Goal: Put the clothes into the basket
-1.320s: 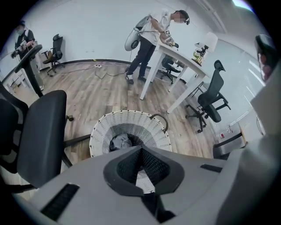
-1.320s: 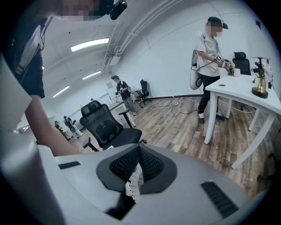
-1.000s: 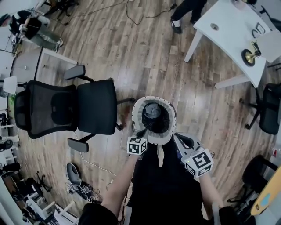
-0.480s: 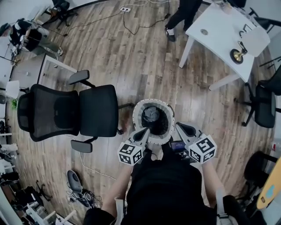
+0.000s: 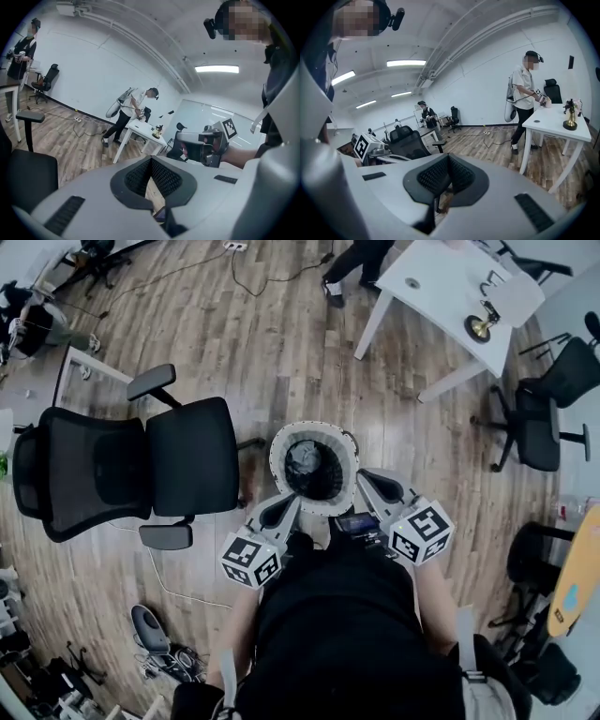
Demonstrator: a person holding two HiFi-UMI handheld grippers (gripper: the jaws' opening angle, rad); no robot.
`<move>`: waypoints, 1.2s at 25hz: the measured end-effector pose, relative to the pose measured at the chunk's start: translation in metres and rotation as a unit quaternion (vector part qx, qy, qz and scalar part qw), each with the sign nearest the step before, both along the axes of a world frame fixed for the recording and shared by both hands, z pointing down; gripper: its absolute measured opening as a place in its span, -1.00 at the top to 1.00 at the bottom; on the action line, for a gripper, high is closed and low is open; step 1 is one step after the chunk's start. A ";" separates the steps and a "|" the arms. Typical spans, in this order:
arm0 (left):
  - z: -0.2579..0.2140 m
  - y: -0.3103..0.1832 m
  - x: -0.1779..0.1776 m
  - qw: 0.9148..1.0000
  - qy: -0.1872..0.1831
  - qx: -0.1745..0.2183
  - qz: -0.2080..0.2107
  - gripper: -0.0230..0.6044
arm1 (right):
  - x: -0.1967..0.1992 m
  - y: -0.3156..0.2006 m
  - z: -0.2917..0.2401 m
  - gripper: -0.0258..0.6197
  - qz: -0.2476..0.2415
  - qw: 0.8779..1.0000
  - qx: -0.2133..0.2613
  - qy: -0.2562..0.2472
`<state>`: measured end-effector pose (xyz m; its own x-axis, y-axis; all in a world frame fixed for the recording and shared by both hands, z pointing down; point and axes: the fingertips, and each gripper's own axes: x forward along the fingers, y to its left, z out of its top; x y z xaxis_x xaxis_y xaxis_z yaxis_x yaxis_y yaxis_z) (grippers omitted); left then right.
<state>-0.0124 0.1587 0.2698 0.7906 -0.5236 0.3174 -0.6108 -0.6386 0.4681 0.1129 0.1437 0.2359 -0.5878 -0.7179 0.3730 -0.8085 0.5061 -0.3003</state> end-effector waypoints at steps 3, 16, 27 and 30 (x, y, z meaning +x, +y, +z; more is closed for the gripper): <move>-0.022 0.006 -0.015 1.000 0.014 0.022 0.016 0.89 | -0.021 0.010 -0.017 0.87 -0.001 1.000 0.019 -0.006; -0.039 0.037 -0.064 0.997 0.042 0.037 0.046 0.89 | -0.063 0.051 -0.026 0.87 0.017 0.999 0.033 -0.004; -0.031 0.031 -0.076 0.998 0.038 0.027 0.036 0.89 | -0.080 0.043 -0.019 0.87 -0.003 0.999 0.027 0.023; -0.030 0.025 -0.068 0.998 0.039 0.025 0.037 0.89 | -0.074 0.039 -0.017 0.87 -0.009 0.999 0.027 0.031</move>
